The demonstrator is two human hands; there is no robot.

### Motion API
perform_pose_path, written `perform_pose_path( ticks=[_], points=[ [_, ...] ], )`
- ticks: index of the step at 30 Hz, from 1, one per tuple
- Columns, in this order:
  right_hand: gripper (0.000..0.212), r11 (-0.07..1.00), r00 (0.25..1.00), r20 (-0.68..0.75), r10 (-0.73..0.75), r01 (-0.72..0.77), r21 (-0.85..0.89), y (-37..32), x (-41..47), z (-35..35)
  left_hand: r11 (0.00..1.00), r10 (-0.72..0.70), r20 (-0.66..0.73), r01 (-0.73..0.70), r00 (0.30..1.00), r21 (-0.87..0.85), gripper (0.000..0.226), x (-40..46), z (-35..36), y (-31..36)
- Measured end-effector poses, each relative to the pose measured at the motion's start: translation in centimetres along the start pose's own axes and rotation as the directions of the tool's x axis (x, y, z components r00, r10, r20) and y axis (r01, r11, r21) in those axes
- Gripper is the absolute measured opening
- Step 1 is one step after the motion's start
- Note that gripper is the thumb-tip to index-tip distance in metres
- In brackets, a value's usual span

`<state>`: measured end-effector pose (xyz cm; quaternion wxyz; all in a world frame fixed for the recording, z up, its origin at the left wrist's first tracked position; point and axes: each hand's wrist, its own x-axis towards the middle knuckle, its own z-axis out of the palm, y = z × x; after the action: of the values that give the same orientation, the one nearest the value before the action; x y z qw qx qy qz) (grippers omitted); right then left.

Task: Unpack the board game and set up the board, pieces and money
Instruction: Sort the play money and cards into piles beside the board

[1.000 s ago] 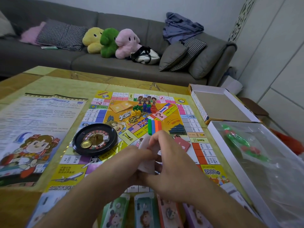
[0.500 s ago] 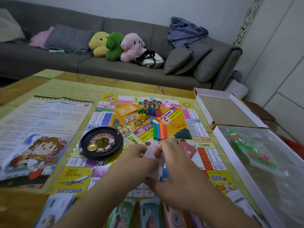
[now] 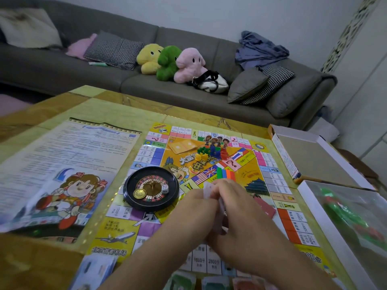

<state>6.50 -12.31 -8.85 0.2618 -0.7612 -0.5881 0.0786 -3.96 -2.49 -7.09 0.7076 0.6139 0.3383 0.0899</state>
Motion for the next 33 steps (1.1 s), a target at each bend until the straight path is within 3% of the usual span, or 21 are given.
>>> perform_pose_path(
  ticks=[4,7,11,15,19,25,33],
  points=[
    [0.038,0.986,0.997,0.07,-0.04,0.05,-0.156,-0.3,3.0,-1.1,1.0,-0.002,-0.075,0.0,0.997,-0.027,0.03,0.8,-1.0,0.0],
    [0.039,0.973,0.991,0.134,-0.005,0.036,-0.228,0.2,6.7,-1.9,0.991,-0.061,-0.113,0.046,0.992,-0.127,0.002,1.3,-1.9,-0.1],
    [0.037,0.972,0.979,0.2,0.025,0.023,-0.232,1.2,12.1,-1.9,0.968,-0.099,-0.22,0.042,0.971,-0.248,0.01,1.9,-3.6,0.1],
    [0.04,0.941,0.954,0.291,0.068,0.035,-0.337,2.3,17.0,-0.1,0.983,-0.044,-0.32,-0.016,0.946,-0.18,0.006,2.3,-5.1,-0.3],
    [0.037,0.89,0.903,0.428,0.036,0.166,-0.425,2.6,20.0,2.4,0.979,-0.026,-0.383,-0.053,0.923,-0.195,0.013,2.3,-6.5,0.0],
    [0.033,0.869,0.846,0.53,0.053,0.223,-0.442,1.9,21.4,3.6,0.97,-0.024,-0.447,-0.087,0.894,-0.226,0.017,2.3,-8.1,0.6],
    [0.039,0.884,0.844,0.535,0.042,0.218,-0.414,0.5,19.9,3.0,0.967,-0.005,-0.508,-0.126,0.861,-0.223,0.019,2.2,-9.0,1.1]
  ],
)
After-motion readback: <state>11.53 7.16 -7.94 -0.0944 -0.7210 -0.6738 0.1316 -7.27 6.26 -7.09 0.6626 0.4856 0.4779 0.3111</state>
